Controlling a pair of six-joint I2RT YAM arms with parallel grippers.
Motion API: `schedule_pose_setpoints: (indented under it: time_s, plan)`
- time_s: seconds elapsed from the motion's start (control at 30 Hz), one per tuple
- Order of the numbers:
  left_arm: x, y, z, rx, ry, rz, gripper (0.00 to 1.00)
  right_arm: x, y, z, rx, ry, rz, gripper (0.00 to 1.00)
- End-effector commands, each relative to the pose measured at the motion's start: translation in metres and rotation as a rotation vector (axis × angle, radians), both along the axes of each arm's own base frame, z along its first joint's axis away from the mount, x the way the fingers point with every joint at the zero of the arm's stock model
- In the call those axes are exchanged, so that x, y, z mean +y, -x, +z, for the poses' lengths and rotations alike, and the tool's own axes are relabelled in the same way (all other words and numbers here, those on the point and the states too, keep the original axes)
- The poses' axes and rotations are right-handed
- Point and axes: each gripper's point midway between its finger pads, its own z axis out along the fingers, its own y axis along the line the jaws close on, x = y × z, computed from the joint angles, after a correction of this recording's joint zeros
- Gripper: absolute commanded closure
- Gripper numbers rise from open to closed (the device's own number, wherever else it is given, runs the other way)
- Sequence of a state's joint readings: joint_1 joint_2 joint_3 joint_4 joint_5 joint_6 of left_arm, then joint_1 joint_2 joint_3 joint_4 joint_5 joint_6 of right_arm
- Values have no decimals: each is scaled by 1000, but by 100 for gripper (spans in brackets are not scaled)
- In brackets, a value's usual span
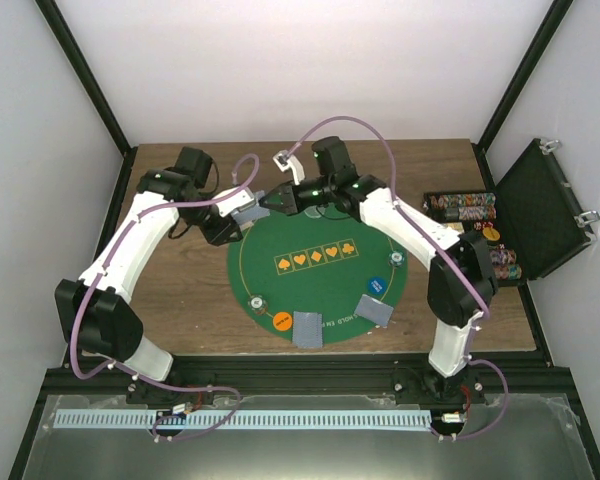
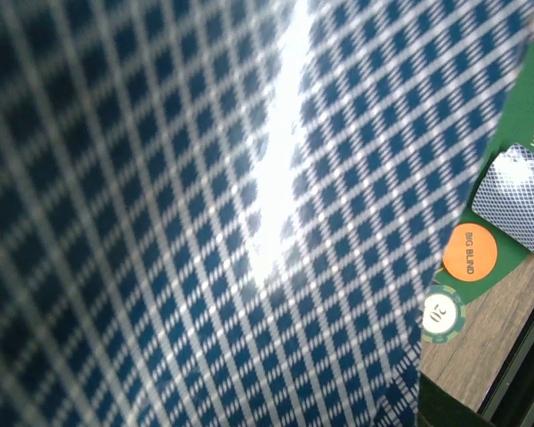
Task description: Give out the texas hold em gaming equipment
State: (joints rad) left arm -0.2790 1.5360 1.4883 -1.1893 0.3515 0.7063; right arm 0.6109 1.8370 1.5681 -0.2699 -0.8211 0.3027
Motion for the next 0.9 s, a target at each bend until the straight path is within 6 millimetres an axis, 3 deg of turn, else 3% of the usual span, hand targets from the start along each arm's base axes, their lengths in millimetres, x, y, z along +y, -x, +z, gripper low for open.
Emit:
schedule_pose_setpoints:
  time_s: [0.0, 0.1, 0.23, 0.43, 0.53, 0.7, 0.87]
  plan:
    - [0, -6, 3, -19, 19, 19, 57, -14, 0, 34, -78, -16, -32, 99]
    - [2, -8, 5, -24, 21, 33, 57, -24, 1, 42, -73, -23, -51, 99]
    - [4, -13, 6, -31, 22, 60, 57, -55, -4, 53, -59, -52, -137, 99]
    - [6, -18, 7, -37, 14, 78, 57, -110, -2, 35, 9, 7, -333, 99]
    - [7, -18, 9, -44, 12, 80, 57, -147, 9, -1, 96, 107, -461, 99]
    - [8, -17, 8, -46, 10, 81, 57, -214, 47, -77, 259, 312, -651, 99]
    - [7, -17, 6, -42, 10, 78, 57, -240, 93, -127, 411, 381, -714, 99]
